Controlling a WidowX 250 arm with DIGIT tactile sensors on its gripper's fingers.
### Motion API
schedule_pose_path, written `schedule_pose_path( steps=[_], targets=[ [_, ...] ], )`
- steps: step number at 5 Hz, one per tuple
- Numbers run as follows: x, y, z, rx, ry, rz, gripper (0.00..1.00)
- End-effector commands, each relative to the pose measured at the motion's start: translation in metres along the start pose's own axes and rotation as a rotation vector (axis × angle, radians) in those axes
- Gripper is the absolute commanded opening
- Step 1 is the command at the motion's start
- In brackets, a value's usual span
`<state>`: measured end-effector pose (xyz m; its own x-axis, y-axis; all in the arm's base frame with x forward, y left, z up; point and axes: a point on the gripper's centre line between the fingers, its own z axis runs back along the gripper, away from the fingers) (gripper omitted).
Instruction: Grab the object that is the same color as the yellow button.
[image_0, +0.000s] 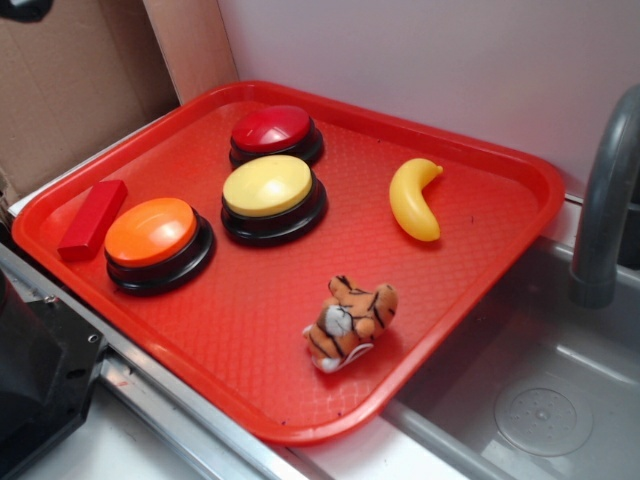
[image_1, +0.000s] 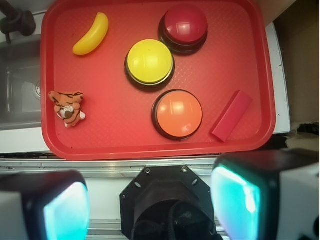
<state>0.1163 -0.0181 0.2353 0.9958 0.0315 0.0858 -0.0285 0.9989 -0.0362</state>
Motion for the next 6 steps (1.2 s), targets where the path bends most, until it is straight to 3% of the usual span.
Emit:
schedule_pose_path(
  steps=[1,2,3,4,5,6],
  targets=[
    [0.0,0.0,0.0,0.0,0.0,0.0,1.0],
    [0.025,-0.005,-0.018,0.001,-0.011,0.136,1.0],
    [0.051,-0.016,-0.034,-0.021,-0.088,0.271,1.0],
    [0.081,-0.024,-0.054,-0.003,-0.196,0.514,1.0],
    [0.112,-0.032,-0.075,-0.019,-0.241,0.68,1.0],
    [0.149,-0.048,-0.111,0.013,-0.233,0.719,1.0]
  ],
)
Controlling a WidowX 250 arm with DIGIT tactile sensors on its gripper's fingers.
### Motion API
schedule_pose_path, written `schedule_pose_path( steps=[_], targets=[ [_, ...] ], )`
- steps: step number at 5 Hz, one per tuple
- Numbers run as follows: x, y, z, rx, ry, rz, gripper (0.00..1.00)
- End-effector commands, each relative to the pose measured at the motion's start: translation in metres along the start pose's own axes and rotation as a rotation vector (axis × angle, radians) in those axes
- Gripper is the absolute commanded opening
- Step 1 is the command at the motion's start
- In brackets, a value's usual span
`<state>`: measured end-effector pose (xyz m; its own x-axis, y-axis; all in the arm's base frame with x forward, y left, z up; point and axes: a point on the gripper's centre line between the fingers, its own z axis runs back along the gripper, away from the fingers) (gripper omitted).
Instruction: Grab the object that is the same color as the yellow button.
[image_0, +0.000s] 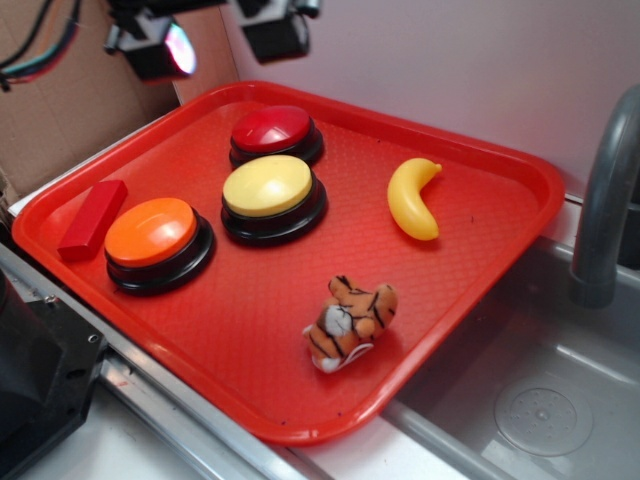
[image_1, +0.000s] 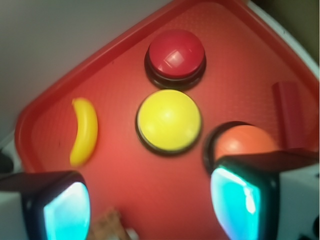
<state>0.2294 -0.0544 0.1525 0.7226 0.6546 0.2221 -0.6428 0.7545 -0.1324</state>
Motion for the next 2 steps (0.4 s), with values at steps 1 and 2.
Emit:
schedule_pose_path(
  steps=[1,2],
  targets=[
    [0.029,-0.068,-0.071,0.01,-0.019,0.071,1.0],
    [0.032,-0.075,-0.101,0.052,-0.018,0.083,1.0]
  ],
)
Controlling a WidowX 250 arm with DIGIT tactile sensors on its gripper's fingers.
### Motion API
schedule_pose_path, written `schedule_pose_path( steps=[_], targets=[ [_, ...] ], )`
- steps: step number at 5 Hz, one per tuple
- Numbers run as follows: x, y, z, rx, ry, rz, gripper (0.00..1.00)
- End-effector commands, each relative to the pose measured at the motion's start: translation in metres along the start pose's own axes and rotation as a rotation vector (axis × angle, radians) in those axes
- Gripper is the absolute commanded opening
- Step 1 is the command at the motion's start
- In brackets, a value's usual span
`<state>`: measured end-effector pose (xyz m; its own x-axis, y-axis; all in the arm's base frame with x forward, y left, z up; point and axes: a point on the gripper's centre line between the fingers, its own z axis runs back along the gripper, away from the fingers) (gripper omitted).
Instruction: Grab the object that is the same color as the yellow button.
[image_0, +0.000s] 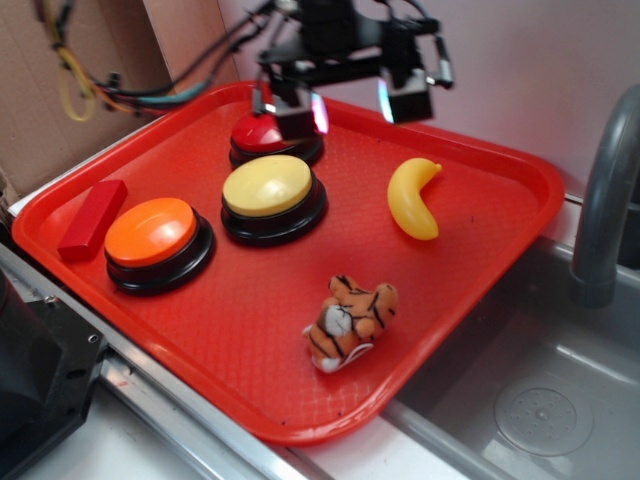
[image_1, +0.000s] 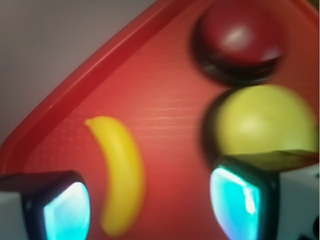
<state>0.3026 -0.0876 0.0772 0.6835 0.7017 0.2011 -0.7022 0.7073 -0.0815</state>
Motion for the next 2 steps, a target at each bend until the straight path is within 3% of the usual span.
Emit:
schedule_pose_path(
  steps=[1,2],
  targets=[
    [0.003,-0.021,-0.037,-0.023,0.043,-0.03,1.0],
    [-0.006,-0.015,-0.048,0.005,0.031,-0.016,0.33]
  ],
)
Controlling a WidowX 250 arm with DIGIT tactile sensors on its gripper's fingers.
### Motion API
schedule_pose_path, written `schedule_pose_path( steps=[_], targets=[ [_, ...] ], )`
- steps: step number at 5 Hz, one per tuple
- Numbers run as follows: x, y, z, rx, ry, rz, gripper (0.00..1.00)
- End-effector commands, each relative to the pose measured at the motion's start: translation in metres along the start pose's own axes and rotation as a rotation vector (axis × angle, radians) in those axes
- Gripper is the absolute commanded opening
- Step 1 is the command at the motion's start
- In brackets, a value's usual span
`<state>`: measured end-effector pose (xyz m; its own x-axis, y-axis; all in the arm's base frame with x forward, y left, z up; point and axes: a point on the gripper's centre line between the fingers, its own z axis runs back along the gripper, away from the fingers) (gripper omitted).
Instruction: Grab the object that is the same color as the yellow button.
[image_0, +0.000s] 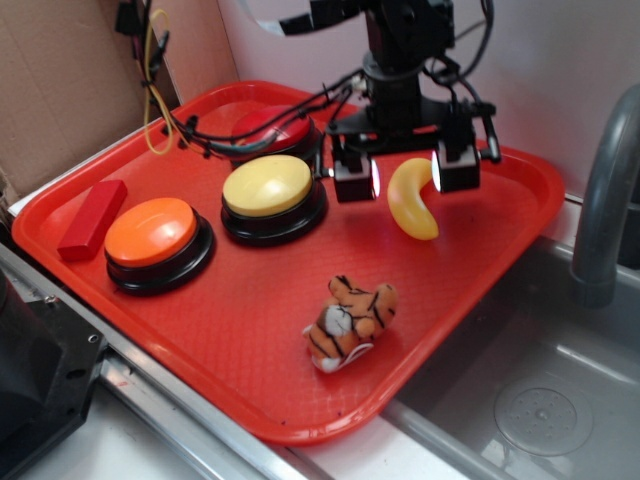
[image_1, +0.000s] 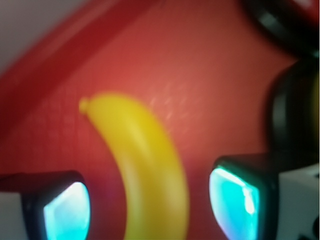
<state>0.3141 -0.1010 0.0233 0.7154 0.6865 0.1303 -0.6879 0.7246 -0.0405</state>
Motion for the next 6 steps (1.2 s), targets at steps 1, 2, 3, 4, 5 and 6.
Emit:
schedule_pose_path(
  steps=[1,2,3,4,5,6],
  targets=[
    [0.002,0.002,-0.003,-0.013,-0.039,0.027,0.0],
    [0.01,0.002,0.011,0.031,0.027,-0.104,0.0],
    [0.02,0.009,0.052,0.023,0.008,-0.287,0.0],
    [0.027,0.025,0.102,-0.003,-0.009,-0.474,0.0],
    [0.023,0.044,0.145,-0.075,-0.075,-0.521,0.0],
    [0.025,0.072,0.174,-0.173,-0.083,-0.485,0.0]
  ],
)
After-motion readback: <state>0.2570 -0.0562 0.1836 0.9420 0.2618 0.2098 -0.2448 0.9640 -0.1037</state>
